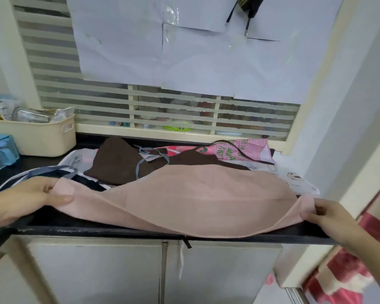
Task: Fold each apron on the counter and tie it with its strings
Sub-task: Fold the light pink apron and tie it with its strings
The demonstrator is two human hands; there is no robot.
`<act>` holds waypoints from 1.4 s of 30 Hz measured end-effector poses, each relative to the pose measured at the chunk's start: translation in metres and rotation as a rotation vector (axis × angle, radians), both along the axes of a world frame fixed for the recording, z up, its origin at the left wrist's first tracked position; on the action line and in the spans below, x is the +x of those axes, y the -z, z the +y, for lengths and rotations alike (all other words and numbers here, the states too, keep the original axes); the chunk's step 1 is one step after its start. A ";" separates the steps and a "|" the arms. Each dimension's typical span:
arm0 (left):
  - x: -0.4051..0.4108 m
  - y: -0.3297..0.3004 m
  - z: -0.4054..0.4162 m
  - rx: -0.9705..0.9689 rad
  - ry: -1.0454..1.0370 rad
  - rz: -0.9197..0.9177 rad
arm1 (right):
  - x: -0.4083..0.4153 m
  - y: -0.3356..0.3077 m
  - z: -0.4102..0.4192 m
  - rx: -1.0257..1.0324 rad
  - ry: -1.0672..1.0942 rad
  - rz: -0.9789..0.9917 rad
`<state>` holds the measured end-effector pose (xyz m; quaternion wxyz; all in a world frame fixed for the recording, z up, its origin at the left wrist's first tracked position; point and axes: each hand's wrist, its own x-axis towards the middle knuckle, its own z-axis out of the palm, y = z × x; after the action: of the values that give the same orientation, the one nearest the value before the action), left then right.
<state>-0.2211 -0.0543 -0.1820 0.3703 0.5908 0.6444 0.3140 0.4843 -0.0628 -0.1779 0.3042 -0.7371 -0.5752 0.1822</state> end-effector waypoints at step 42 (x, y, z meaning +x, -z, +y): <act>0.219 0.041 0.048 0.097 0.210 0.888 | -0.093 0.042 0.079 -0.189 -0.110 -0.462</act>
<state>-0.0020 -0.0063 -0.2229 0.0602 0.7468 0.6619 0.0211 0.3916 0.0160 -0.2204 0.0842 -0.7521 -0.6490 0.0780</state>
